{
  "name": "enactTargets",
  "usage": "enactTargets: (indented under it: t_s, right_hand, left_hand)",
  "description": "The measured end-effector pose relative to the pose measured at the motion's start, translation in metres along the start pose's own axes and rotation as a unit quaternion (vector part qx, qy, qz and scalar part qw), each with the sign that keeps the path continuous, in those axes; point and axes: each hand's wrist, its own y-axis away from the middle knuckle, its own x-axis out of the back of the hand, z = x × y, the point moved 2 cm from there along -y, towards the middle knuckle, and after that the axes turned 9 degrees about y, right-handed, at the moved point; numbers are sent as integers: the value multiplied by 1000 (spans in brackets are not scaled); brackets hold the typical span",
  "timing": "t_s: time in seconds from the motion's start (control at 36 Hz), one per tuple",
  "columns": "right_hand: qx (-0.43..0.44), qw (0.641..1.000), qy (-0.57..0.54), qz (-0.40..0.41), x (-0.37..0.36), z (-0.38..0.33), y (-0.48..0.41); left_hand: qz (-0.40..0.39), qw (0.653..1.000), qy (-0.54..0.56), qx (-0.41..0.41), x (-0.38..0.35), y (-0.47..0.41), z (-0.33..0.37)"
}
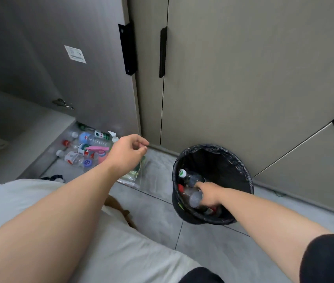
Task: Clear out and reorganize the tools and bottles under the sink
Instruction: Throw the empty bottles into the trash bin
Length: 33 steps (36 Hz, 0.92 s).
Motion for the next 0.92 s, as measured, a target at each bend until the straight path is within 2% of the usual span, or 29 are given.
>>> enactTargets:
  t_s: [0.11, 0.22, 0.31, 0.36, 0.47, 0.61, 0.69, 0.81, 0.92]
  right_hand:
    - [-35, 995, -47, 77, 32, 1, -5]
    - [-46, 965, -84, 244, 85, -17, -1]
    - [23, 931, -133, 340, 124, -54, 3]
    - [92, 912, -179, 357, 146, -88, 3]
    - [203, 904, -198, 319, 177, -167, -8]
    - [265, 924, -140, 236, 200, -263, -52]
    - [276, 938, -81, 192, 206, -317, -93]
    - [258, 959, -25, 114, 205, -370, -154]
    - [240, 962, 107, 75, 190, -423, -216]
  left_hand:
    - [-15, 1000, -24, 9, 17, -12, -10]
    - [-41, 997, -61, 26, 65, -29, -9]
    - [-28, 994, -102, 31, 116, -37, -14]
    - [-2, 993, -109, 46, 151, -40, -25]
    - [72, 990, -48, 109, 210, -36, -69]
    - [158, 972, 45, 170, 243, -28, -143]
    - [180, 952, 121, 217, 242, -29, -191]
    - [167, 929, 201, 260, 227, -34, -238]
    - [174, 895, 285, 297, 212, -47, -284]
